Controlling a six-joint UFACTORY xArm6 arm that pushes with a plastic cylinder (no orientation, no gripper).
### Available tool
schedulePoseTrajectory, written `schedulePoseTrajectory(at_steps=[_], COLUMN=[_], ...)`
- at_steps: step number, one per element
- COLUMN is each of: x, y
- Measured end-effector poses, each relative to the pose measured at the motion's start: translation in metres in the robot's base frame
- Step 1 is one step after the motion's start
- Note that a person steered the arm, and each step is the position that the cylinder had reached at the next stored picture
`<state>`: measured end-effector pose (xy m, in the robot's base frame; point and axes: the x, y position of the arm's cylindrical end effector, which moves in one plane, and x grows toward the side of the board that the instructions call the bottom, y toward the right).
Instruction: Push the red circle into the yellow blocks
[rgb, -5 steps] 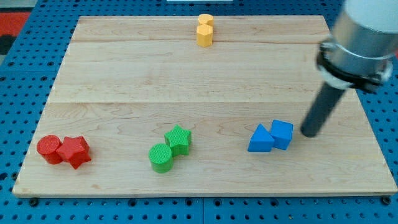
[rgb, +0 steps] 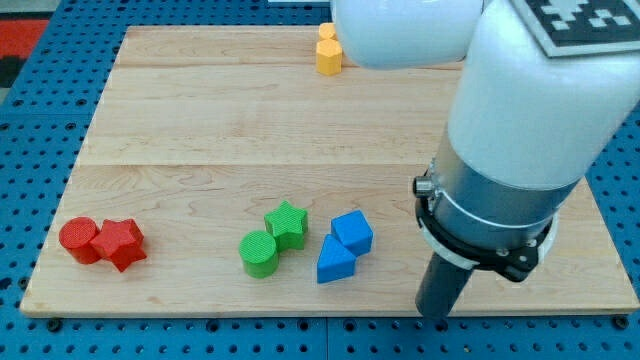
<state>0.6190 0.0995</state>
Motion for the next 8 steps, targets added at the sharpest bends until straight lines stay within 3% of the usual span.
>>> schedulePoseTrajectory(at_steps=[2, 5, 6, 8], x=[-0.001, -0.023, -0.053, -0.06], y=[-0.198, -0.351, -0.349, -0.349])
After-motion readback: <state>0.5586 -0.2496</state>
